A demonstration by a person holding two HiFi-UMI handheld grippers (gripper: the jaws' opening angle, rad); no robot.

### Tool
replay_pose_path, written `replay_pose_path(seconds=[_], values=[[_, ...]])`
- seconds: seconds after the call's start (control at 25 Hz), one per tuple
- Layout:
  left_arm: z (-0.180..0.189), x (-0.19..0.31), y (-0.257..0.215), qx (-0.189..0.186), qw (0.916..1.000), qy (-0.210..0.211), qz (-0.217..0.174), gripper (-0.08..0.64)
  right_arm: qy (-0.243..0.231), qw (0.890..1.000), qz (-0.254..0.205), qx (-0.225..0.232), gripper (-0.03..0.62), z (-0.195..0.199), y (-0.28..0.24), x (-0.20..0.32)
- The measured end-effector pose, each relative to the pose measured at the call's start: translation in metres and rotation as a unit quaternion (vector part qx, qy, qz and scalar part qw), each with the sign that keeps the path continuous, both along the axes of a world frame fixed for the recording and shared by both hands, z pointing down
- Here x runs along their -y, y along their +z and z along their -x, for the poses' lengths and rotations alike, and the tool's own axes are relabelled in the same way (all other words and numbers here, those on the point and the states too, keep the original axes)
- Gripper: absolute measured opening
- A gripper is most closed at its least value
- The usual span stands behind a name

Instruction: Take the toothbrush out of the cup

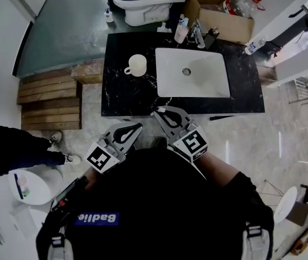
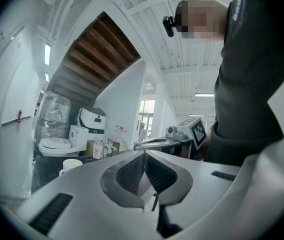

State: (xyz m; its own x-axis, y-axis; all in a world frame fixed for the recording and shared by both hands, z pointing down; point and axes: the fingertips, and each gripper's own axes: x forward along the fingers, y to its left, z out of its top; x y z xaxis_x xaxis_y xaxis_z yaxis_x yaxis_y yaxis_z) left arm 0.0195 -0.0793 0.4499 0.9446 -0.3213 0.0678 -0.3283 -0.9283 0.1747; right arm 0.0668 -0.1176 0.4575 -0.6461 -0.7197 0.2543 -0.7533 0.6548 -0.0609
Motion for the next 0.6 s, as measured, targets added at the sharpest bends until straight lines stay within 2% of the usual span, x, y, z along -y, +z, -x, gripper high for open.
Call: replay_pose_path(seconds=[0.24,0.6], values=[[-0.006,-0.003,0.0,0.002,0.9999,0.01,0.001,0.009,0.003,1.0,-0.018,0.006,0.028,-0.008,0.005,-0.016],[-0.01,-0.008,-0.001,-0.004,0.9996,0.029,-0.001,0.009,-0.001,0.999,-0.008,0.033,0.026,-0.004,0.012,-0.032]])
